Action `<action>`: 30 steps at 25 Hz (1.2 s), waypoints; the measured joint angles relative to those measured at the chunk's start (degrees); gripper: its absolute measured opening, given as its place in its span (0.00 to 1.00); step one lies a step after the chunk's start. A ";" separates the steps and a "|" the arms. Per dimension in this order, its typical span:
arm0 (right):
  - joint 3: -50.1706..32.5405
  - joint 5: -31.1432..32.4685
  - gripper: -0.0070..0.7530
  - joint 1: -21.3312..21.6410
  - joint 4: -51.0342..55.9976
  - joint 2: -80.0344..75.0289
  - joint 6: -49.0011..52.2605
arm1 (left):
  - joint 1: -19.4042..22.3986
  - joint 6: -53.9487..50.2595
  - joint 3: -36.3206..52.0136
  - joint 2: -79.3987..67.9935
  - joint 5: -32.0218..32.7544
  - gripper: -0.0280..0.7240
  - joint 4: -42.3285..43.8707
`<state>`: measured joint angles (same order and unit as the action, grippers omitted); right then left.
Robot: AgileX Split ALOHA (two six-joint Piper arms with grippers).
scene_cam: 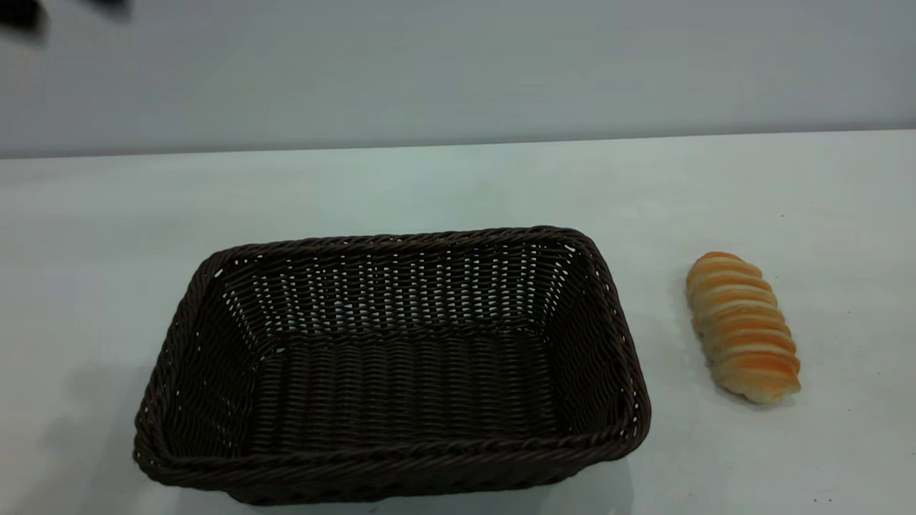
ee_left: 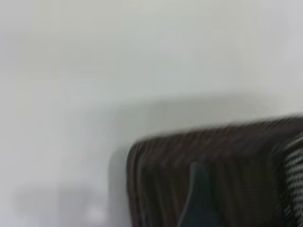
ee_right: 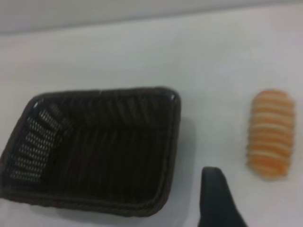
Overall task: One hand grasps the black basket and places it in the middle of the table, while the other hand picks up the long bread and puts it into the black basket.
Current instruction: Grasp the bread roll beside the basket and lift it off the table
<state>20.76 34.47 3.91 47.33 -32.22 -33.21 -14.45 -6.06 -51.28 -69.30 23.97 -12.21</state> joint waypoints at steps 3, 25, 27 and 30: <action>0.00 -4.64 0.56 0.00 9.95 -12.93 -11.34 | 0.00 1.40 0.10 10.21 0.15 0.83 0.04; 13.39 -7.50 0.56 -0.35 55.81 -73.37 -66.48 | 0.00 6.88 0.19 48.68 8.88 0.83 -4.87; 15.51 -8.17 0.56 -1.38 55.85 -75.19 -66.95 | 0.00 9.85 0.19 50.69 9.68 0.83 -6.93; 18.43 -10.06 0.56 -3.80 55.85 -77.74 -67.47 | 0.00 12.64 0.19 53.81 10.46 0.83 -9.31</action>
<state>39.20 24.41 0.11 103.18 -109.96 -100.68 -14.45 6.57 -51.09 -15.49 34.43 -21.52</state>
